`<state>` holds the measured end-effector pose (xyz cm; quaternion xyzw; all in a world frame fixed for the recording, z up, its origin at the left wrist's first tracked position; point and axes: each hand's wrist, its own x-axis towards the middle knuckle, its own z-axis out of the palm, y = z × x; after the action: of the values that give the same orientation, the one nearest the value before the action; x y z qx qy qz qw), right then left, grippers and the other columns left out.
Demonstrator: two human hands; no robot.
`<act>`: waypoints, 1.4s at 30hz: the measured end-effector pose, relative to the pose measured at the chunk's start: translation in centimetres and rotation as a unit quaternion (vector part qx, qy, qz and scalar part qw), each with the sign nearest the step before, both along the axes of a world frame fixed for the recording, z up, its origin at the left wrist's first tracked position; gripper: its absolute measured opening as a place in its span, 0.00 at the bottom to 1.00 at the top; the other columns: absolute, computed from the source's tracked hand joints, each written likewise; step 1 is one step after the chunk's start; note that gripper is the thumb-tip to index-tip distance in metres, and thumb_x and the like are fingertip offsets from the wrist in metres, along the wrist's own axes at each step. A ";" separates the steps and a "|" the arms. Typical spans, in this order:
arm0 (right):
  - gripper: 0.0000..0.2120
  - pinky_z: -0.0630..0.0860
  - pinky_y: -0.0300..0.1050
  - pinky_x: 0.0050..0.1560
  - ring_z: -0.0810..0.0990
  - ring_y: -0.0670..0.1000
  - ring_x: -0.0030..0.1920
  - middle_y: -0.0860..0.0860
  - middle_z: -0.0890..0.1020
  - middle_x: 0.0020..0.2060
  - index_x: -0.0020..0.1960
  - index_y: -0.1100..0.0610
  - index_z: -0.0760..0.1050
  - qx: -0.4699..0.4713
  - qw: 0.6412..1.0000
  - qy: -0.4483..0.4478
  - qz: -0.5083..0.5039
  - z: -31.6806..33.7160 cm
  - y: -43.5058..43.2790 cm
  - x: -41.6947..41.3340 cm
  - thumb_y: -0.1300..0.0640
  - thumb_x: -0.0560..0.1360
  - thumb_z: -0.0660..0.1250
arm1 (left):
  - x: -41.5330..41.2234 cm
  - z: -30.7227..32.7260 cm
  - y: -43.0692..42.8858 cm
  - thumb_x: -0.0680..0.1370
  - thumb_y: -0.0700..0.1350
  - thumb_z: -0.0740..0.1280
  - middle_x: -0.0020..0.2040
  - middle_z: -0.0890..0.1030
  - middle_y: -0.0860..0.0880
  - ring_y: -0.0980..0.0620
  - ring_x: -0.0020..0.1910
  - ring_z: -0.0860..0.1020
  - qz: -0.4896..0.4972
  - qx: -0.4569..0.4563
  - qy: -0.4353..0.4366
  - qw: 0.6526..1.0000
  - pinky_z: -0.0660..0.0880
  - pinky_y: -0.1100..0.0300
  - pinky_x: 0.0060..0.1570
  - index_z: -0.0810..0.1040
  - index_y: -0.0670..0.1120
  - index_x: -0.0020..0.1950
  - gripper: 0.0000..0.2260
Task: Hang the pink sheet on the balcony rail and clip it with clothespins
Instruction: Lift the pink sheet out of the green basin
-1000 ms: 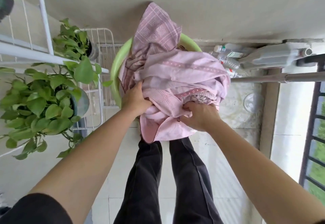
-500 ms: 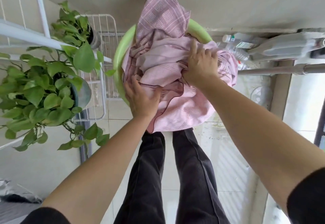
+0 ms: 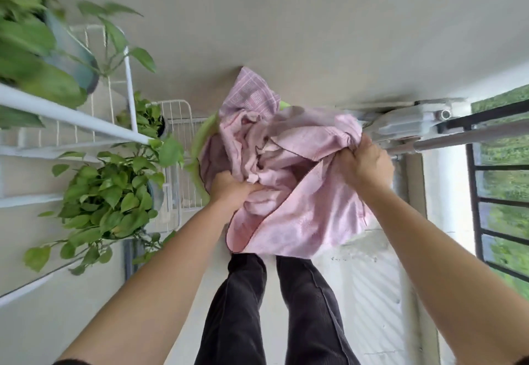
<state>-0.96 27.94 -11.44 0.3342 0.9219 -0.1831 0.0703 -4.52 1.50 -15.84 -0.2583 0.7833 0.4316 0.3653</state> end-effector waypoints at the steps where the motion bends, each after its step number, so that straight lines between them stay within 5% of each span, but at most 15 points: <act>1: 0.18 0.70 0.54 0.42 0.80 0.68 0.46 0.65 0.81 0.46 0.51 0.60 0.73 -0.008 0.998 0.006 -0.069 1.9 0.7 -0.2 0.50 0.69 0.56 | -0.2 1.4 -0.1 0.59 0.53 0.82 0.37 0.83 0.50 0.51 0.37 0.82 -0.026 0.000 0.016 1.000 0.78 0.57 0.39 0.82 0.44 0.41 0.20; 6: 0.19 0.75 0.55 0.57 0.78 0.66 0.55 0.64 0.81 0.54 0.58 0.64 0.75 -0.098 0.925 0.137 -0.339 13.1 4.9 -0.3 0.56 0.71 0.58 | -0.4 7.5 -2.5 0.70 0.58 0.74 0.56 0.82 0.44 0.41 0.53 0.80 -0.111 -0.068 0.083 0.988 0.78 0.51 0.53 0.78 0.46 0.61 0.25; 9: 0.16 0.71 0.44 0.40 0.77 0.57 0.47 0.57 0.80 0.49 0.56 0.62 0.77 -0.163 0.912 0.184 -0.329 20.0 4.8 1.1 0.57 0.73 0.59 | -0.5 11.6 -3.4 0.71 0.61 0.71 0.60 0.80 0.44 0.46 0.46 0.79 -0.143 -0.075 0.116 0.980 0.77 0.55 0.45 0.71 0.49 0.67 0.29; 12: 0.12 0.74 0.38 0.36 0.81 0.51 0.42 0.51 0.83 0.45 0.53 0.55 0.79 -0.272 0.875 0.249 -0.315 25.3 3.1 2.6 0.58 0.72 0.62 | -1.1 15.5 -2.7 0.72 0.61 0.65 0.70 0.69 0.45 0.44 0.58 0.75 -0.317 -0.129 0.224 0.912 0.76 0.52 0.54 0.59 0.57 0.74 0.32; 15: 0.12 0.75 0.44 0.36 0.80 0.54 0.39 0.54 0.82 0.39 0.52 0.57 0.80 -0.361 0.819 0.302 -0.328 30.1 1.0 3.5 0.56 0.72 0.64 | -1.8 19.7 -1.3 0.62 0.64 0.65 0.70 0.69 0.45 0.41 0.70 0.67 -0.462 -0.164 0.219 0.844 0.70 0.46 0.65 0.65 0.55 0.72 0.39; 19: 0.17 0.82 0.58 0.49 0.85 0.61 0.48 0.60 0.86 0.48 0.55 0.61 0.82 -0.477 0.723 0.382 -0.321 36.1 -1.1 4.6 0.55 0.70 0.67 | -0.9 23.9 1.0 0.53 0.58 0.72 0.57 0.77 0.58 0.52 0.59 0.77 -0.502 -0.001 0.224 0.836 0.77 0.57 0.54 0.67 0.60 0.65 0.40; 23: 0.17 0.82 0.54 0.50 0.85 0.61 0.52 0.61 0.85 0.49 0.46 0.60 0.87 -0.548 0.666 0.443 -0.243 41.0 -1.6 5.5 0.56 0.76 0.60 | 1.0 26.1 3.0 0.57 0.55 0.73 0.54 0.81 0.59 0.56 0.53 0.80 -0.508 0.109 0.194 0.832 0.76 0.62 0.50 0.53 0.60 0.76 0.50; 24: 0.18 0.82 0.53 0.50 0.85 0.60 0.52 0.61 0.86 0.49 0.46 0.59 0.87 -0.554 0.660 0.452 -0.230 42.1 -1.5 5.7 0.56 0.77 0.59 | 1.3 26.9 3.4 0.57 0.54 0.70 0.48 0.83 0.59 0.55 0.48 0.82 -0.507 0.099 0.195 0.834 0.76 0.65 0.43 0.61 0.58 0.73 0.44; 26: 0.18 0.82 0.52 0.49 0.85 0.60 0.52 0.60 0.86 0.48 0.46 0.59 0.87 -0.557 0.648 0.475 -0.210 44.4 -1.1 6.2 0.56 0.79 0.58 | 1.7 28.8 4.1 0.56 0.50 0.65 0.29 0.82 0.53 0.50 0.35 0.83 -0.441 0.091 0.210 0.868 0.71 0.67 0.26 0.81 0.56 0.41 0.16; 28: 0.16 0.82 0.54 0.52 0.85 0.60 0.53 0.60 0.85 0.51 0.51 0.60 0.85 -0.546 0.633 0.505 -0.213 45.9 -0.1 6.8 0.55 0.79 0.60 | 1.4 31.0 4.5 0.59 0.47 0.64 0.24 0.80 0.47 0.42 0.31 0.82 -0.342 0.107 0.259 0.897 0.68 0.61 0.23 0.78 0.52 0.30 0.04; 31: 0.16 0.83 0.52 0.51 0.86 0.57 0.51 0.57 0.86 0.51 0.58 0.59 0.81 -0.492 0.632 0.536 -0.266 46.9 1.9 8.3 0.53 0.74 0.67 | -0.2 34.7 4.0 0.66 0.47 0.65 0.34 0.84 0.47 0.43 0.38 0.83 -0.233 0.092 0.404 0.880 0.73 0.56 0.30 0.80 0.51 0.34 0.04; 36: 0.09 0.83 0.47 0.35 0.85 0.50 0.36 0.52 0.85 0.36 0.51 0.57 0.78 -0.490 0.668 0.455 -0.327 44.3 3.2 12.3 0.53 0.75 0.71 | -2.0 42.7 3.5 0.72 0.39 0.66 0.48 0.78 0.41 0.40 0.45 0.78 -0.124 0.023 0.597 0.793 0.72 0.54 0.44 0.78 0.44 0.46 0.05; 39: 0.19 0.84 0.55 0.42 0.84 0.58 0.47 0.58 0.84 0.52 0.61 0.56 0.76 -0.515 0.713 0.342 -0.330 41.6 3.1 15.2 0.49 0.74 0.73 | -0.4 47.8 4.7 0.72 0.39 0.65 0.47 0.80 0.39 0.39 0.45 0.78 -0.085 0.024 0.636 0.766 0.68 0.56 0.39 0.75 0.43 0.50 0.08; 42: 0.18 0.82 0.49 0.31 0.86 0.56 0.38 0.57 0.86 0.44 0.58 0.55 0.78 -0.562 0.719 0.277 -0.300 40.2 2.5 18.0 0.45 0.74 0.73 | 2.5 52.4 6.1 0.71 0.38 0.65 0.43 0.81 0.39 0.37 0.42 0.78 -0.107 0.016 0.694 0.711 0.65 0.56 0.35 0.73 0.43 0.49 0.08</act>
<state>17.01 30.49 28.73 0.4266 0.4795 -0.7635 -0.0716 -2.01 7.56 36.54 0.2056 0.8318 0.4597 -0.2337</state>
